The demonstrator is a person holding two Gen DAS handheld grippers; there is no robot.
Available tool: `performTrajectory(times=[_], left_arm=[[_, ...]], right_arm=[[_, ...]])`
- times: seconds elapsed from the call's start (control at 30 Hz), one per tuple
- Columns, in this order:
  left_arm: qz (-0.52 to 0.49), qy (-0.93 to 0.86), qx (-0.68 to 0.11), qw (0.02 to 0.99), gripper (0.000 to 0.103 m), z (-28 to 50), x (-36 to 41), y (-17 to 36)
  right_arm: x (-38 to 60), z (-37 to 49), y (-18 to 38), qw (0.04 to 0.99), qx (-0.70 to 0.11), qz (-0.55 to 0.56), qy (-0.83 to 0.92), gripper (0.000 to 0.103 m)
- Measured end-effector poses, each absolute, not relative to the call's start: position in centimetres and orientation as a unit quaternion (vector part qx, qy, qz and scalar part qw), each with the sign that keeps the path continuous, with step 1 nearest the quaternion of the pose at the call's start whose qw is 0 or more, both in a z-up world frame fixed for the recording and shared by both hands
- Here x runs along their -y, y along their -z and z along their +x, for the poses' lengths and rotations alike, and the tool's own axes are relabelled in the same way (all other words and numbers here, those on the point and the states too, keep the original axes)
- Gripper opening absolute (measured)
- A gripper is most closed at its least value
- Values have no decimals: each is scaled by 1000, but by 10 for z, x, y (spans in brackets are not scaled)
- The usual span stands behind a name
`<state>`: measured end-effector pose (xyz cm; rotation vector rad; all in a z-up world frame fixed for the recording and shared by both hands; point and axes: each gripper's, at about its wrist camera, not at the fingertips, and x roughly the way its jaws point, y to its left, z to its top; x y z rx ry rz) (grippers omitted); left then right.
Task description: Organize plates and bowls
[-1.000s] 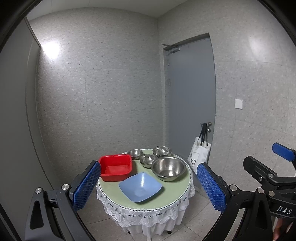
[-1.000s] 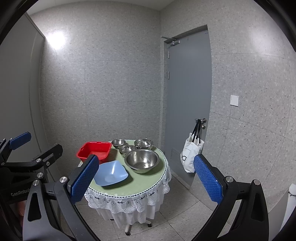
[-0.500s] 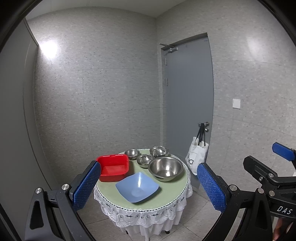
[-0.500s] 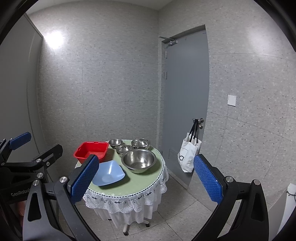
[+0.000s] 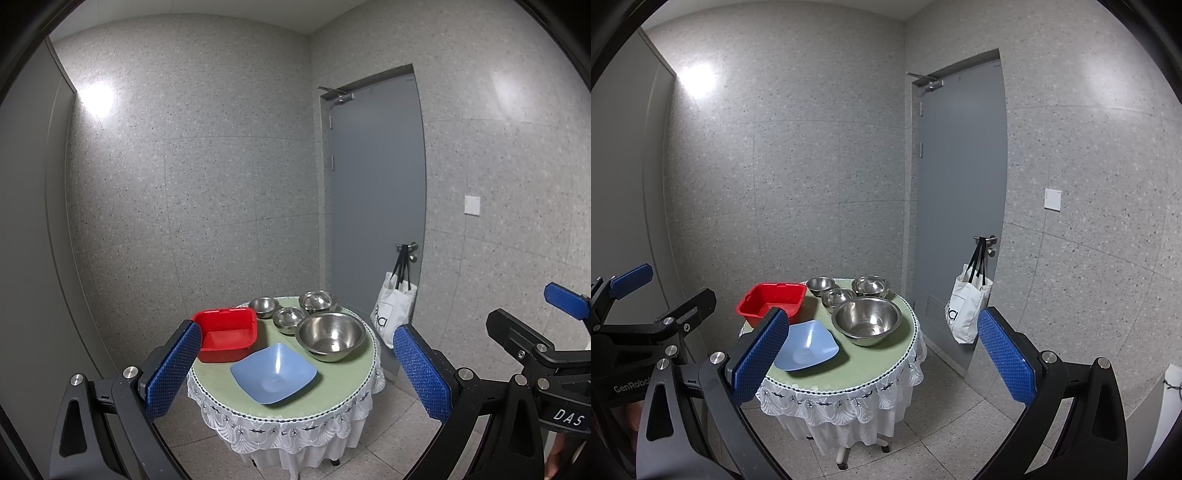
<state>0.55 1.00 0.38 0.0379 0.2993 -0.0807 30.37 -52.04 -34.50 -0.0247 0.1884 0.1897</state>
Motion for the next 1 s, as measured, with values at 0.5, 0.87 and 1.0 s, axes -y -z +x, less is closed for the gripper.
performTrajectory(times=[0.5,0.87,1.0], left_arm=[[21,39,-150,988,103,9,-12,-3],[21,39,-151,987,103,12,-15,-2],[21,40,-153,987,103,15,-20,0]], right_arm=[[517,308,345,991,-96,-11,-95,103],[509,312,347,991,-97,-11,-95,103],[508,313,347,991,-98,-11,-94,103]])
